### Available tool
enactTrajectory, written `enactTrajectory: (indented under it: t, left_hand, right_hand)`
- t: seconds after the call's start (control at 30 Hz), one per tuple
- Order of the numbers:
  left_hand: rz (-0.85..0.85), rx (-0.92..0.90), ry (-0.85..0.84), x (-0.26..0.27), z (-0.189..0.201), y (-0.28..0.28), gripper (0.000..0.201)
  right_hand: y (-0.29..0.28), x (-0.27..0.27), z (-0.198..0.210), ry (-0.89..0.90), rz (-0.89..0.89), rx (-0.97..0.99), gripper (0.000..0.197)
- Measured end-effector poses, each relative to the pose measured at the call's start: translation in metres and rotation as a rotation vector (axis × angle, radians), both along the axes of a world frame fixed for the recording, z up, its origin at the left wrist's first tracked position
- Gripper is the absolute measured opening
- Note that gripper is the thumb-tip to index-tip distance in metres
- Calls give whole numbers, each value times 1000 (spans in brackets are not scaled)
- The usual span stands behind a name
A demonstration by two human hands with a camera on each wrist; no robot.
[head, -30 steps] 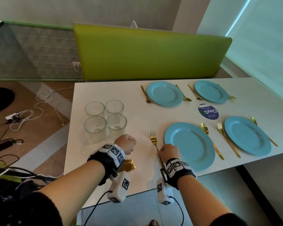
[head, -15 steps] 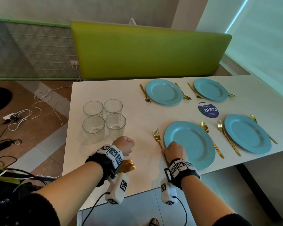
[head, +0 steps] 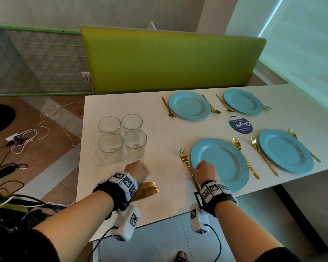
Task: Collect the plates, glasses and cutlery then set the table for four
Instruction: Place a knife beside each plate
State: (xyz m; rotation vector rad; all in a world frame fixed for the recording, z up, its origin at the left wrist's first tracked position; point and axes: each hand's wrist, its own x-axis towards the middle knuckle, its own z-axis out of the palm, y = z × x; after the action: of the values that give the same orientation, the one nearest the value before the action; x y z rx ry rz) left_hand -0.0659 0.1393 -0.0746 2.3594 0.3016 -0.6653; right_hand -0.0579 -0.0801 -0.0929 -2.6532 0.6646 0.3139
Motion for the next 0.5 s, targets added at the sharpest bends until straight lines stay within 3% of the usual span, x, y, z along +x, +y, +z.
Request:
enactTrajectory:
  t: [0.17,0.27,0.5]
  left_hand:
    - [-286,414,100,-28,-6,29,52]
    - [-359,549,82,-46,-12,39,44]
    - [-529,599,-10,-61,-11,53,36]
  right_hand:
    - [17,-6,11,-12,56,52,41]
    - [32,-12,15,-2,110,89,38]
    - [59,-26,8,-15,196,139,32]
